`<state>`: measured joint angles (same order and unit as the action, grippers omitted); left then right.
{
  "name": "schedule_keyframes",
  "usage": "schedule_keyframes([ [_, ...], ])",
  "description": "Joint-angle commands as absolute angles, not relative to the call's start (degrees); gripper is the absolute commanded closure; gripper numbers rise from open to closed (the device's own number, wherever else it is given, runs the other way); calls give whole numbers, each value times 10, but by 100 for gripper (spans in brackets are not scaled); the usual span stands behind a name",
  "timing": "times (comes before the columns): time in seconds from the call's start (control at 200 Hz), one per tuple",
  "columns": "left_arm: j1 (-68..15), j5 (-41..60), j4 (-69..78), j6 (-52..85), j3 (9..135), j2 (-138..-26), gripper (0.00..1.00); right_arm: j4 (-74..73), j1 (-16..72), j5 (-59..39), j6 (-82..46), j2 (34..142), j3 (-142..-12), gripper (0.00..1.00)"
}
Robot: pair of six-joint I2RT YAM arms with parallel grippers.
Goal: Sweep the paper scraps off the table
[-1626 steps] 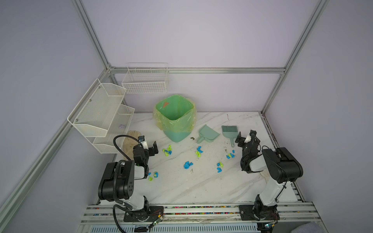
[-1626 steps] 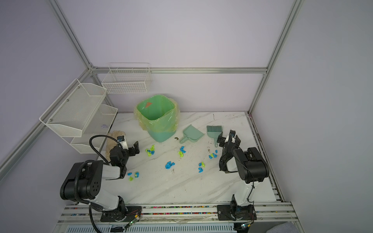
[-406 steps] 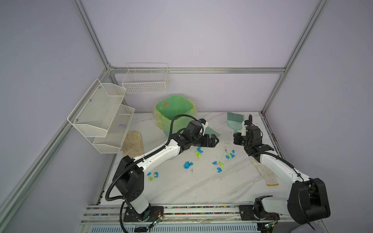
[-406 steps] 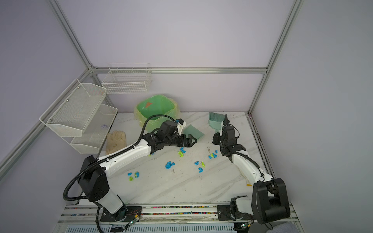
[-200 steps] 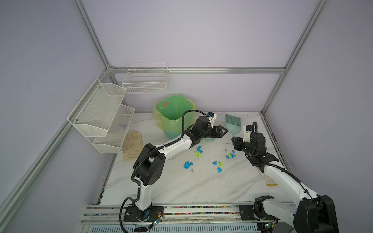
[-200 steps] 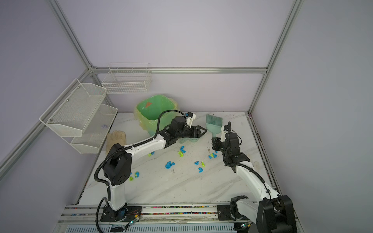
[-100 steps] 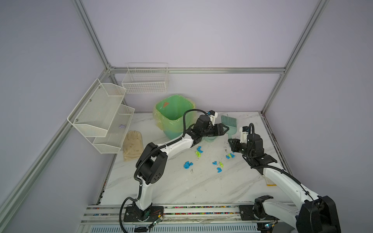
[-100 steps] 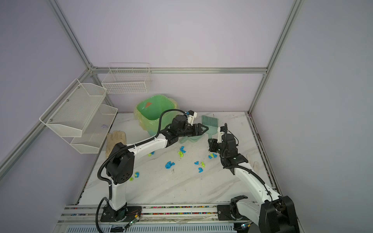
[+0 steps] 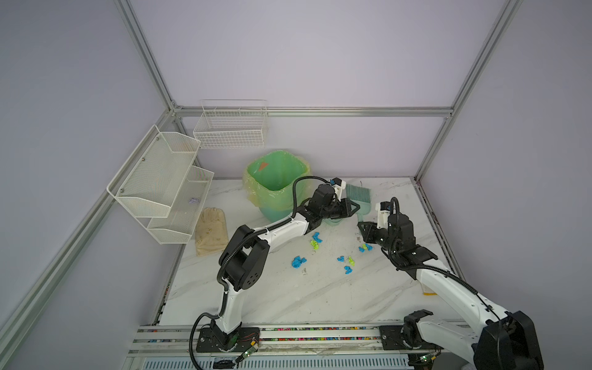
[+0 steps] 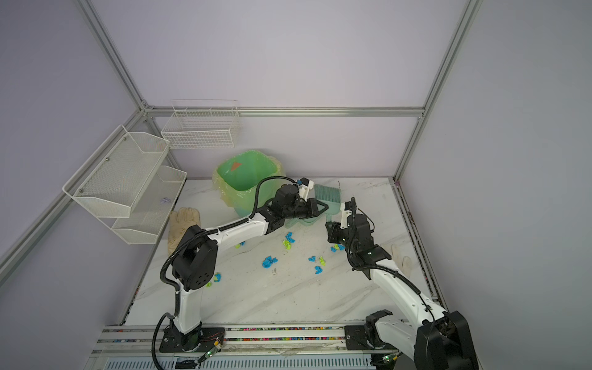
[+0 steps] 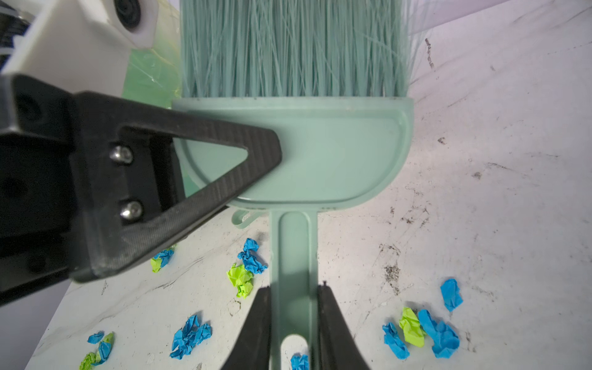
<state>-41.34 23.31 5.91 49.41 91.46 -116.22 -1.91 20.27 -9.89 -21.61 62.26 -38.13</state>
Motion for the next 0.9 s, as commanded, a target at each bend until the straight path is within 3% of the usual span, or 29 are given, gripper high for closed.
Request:
schedule_keyframes([
  [0.0, -408, 222, 64, 486, 957, -1142, 98, -45, 205, -96, -223, 609, -377, 100],
  [0.225, -394, 202, 58, 486, 938, -1125, 100, -62, 206, -118, -241, 618, -370, 100],
  [0.46, -378, 192, 79, 490, 896, -1097, 100, -79, 205, -149, -264, 617, -367, 75],
  [0.75, -361, 183, 68, 486, 878, -1069, 100, -86, 206, -160, -287, 630, -376, 57],
  [0.895, -351, 181, 68, 485, 869, -1058, 100, -109, 201, -172, -333, 640, -374, 43],
])
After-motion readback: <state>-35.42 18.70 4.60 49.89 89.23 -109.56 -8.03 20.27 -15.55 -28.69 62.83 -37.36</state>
